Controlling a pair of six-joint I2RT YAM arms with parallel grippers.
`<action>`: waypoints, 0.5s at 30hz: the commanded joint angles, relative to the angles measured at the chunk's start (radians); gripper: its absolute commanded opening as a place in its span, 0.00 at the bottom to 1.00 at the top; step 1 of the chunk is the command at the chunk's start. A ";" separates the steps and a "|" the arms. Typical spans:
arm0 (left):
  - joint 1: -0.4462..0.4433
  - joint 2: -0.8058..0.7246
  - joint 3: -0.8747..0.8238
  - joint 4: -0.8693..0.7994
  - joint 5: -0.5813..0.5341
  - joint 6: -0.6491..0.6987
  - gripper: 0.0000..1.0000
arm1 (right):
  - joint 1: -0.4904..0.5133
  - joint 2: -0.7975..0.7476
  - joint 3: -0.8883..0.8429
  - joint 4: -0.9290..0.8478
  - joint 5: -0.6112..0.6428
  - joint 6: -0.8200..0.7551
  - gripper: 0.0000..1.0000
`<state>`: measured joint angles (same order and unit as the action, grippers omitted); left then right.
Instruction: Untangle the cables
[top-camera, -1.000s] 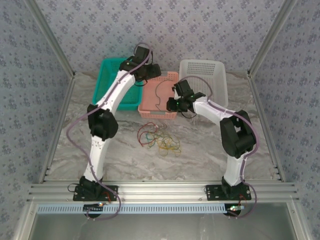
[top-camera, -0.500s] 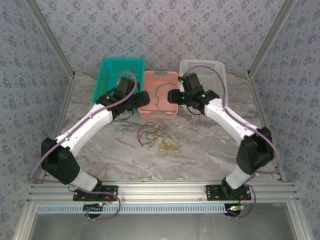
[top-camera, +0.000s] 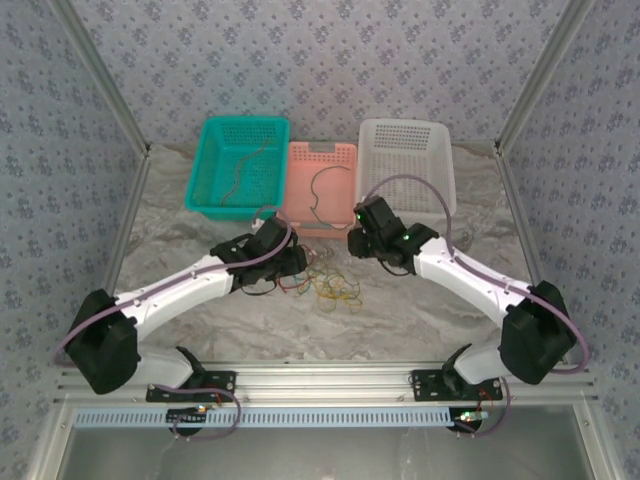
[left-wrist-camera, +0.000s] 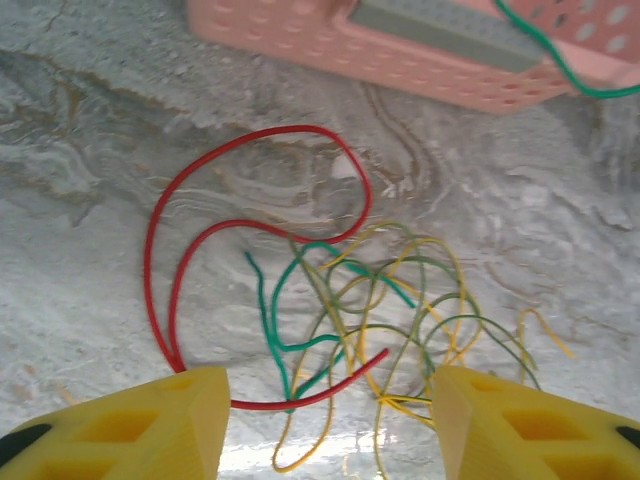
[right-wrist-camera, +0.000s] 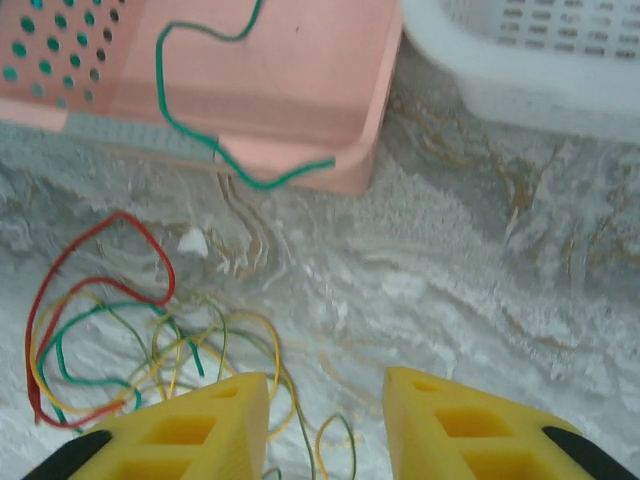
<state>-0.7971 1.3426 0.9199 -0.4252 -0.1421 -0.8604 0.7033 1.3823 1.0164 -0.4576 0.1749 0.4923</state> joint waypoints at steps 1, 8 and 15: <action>-0.002 0.018 -0.022 -0.011 -0.001 0.017 0.58 | 0.056 -0.097 -0.078 -0.007 0.057 0.033 0.43; -0.004 0.104 -0.058 0.037 -0.002 0.059 0.63 | 0.127 -0.218 -0.329 0.180 -0.071 0.195 0.52; -0.007 0.228 -0.075 0.168 0.001 0.042 0.54 | 0.199 -0.085 -0.302 0.264 -0.089 0.234 0.51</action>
<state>-0.7990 1.5410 0.8570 -0.3271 -0.1402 -0.8207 0.8673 1.2602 0.6834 -0.2588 0.0944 0.6796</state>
